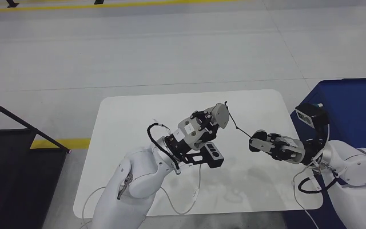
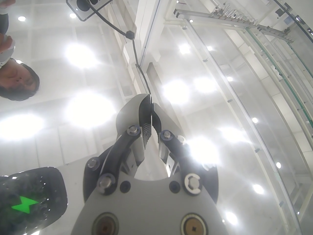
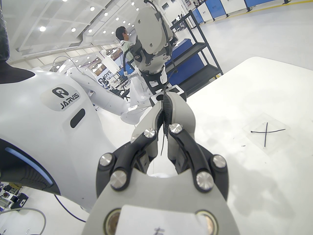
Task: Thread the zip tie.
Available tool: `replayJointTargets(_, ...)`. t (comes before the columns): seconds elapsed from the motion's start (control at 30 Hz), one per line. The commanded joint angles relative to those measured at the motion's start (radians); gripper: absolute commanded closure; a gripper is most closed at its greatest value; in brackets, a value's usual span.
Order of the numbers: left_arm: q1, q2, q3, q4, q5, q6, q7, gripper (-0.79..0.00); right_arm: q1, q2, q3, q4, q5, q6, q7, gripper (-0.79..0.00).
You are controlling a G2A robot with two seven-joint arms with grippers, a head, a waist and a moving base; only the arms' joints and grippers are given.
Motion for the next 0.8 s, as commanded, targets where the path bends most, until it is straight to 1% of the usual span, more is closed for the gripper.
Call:
replayJointTargets(0.0,0.001,0.000,0.000,0.002,-0.001,0.002,0.006,0.000,0.000,0.000,0.000,0.000,0.000,0.000,0.000,0.000)
replayJointTargets(0.57,0.007,0.001,-0.001,-0.016,-0.006,0.013,0.015,0.000,0.000,0.000,0.000,0.000,0.000,0.000,0.000,0.000)
replayJointTargets(0.77,0.007,0.001,-0.007,-0.013,-0.001,0.012,-0.002,0.000,0.000,0.000,0.000,0.000,0.000,0.000,0.000,0.000)
